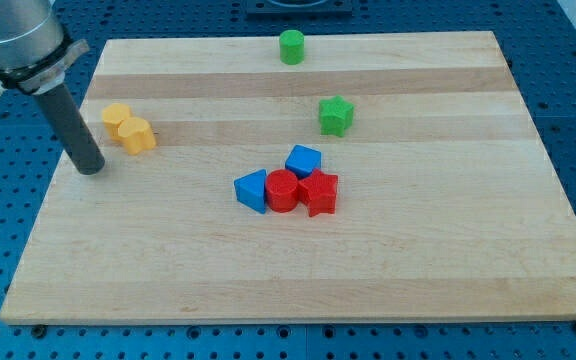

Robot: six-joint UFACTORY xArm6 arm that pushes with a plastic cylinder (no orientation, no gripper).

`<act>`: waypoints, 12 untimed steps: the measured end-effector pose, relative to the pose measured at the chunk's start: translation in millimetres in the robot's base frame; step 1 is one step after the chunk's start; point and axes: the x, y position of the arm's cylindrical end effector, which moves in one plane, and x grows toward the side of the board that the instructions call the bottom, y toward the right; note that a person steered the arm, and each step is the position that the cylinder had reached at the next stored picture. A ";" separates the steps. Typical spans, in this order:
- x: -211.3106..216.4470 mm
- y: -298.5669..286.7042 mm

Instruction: Separate the yellow blocks

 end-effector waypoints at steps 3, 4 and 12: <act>-100.0 7.7; -126.4 56.8; -118.8 1.0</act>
